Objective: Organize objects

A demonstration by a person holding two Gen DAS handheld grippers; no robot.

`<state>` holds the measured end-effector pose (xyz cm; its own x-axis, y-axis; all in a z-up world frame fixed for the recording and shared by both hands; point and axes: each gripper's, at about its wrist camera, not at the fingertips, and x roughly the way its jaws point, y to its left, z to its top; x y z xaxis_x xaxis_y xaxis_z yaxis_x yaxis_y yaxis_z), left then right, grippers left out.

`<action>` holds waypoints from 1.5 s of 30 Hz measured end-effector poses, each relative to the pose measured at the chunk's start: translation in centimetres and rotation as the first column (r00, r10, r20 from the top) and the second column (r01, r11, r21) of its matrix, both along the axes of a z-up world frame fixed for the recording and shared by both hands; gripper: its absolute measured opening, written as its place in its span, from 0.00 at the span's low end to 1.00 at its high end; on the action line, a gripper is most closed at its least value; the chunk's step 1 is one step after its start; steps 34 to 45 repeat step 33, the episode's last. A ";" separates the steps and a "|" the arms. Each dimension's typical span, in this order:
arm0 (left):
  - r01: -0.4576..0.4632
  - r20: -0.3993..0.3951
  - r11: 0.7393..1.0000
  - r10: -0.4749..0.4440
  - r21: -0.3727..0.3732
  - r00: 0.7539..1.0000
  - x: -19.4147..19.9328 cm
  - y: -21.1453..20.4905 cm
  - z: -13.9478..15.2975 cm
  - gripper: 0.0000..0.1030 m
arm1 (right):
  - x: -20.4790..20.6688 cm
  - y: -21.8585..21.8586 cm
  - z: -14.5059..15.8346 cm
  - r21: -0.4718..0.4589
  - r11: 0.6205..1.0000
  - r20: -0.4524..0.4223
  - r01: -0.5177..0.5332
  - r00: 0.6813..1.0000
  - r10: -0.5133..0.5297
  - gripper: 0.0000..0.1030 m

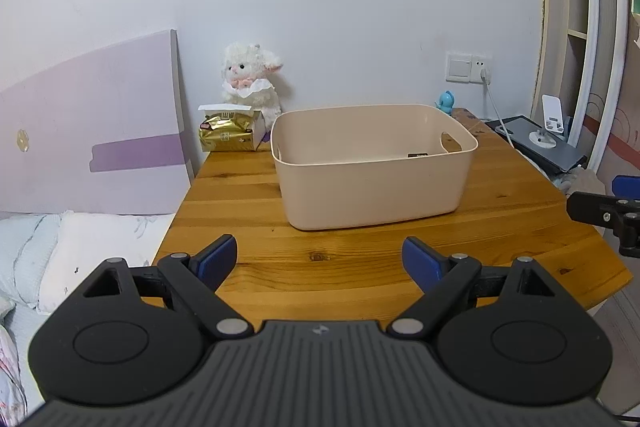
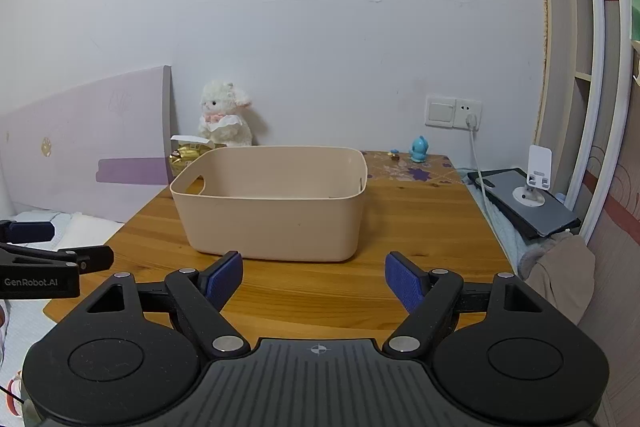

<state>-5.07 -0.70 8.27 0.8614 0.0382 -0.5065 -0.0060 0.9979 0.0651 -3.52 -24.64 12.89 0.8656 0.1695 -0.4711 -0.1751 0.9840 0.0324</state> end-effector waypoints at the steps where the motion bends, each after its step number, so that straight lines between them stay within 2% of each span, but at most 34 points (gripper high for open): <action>1: 0.001 -0.001 1.000 -0.001 0.002 1.000 0.0 0.0 0.0 0.88 | 0.0 -0.1 0.0 0.000 1.000 -0.002 0.000 1.000 0.000 0.78; 33: 0.006 -0.042 1.000 -0.006 -0.015 0.999 1.9 0.4 -1.0 0.88 | 2.5 0.3 -1.9 -0.006 1.000 -0.091 -0.012 0.996 0.011 0.78; 45: 0.006 -0.042 1.000 -0.006 -0.015 0.999 1.9 0.4 -1.0 0.88 | 2.5 0.3 -1.9 -0.006 1.000 -0.091 -0.012 0.996 0.011 0.78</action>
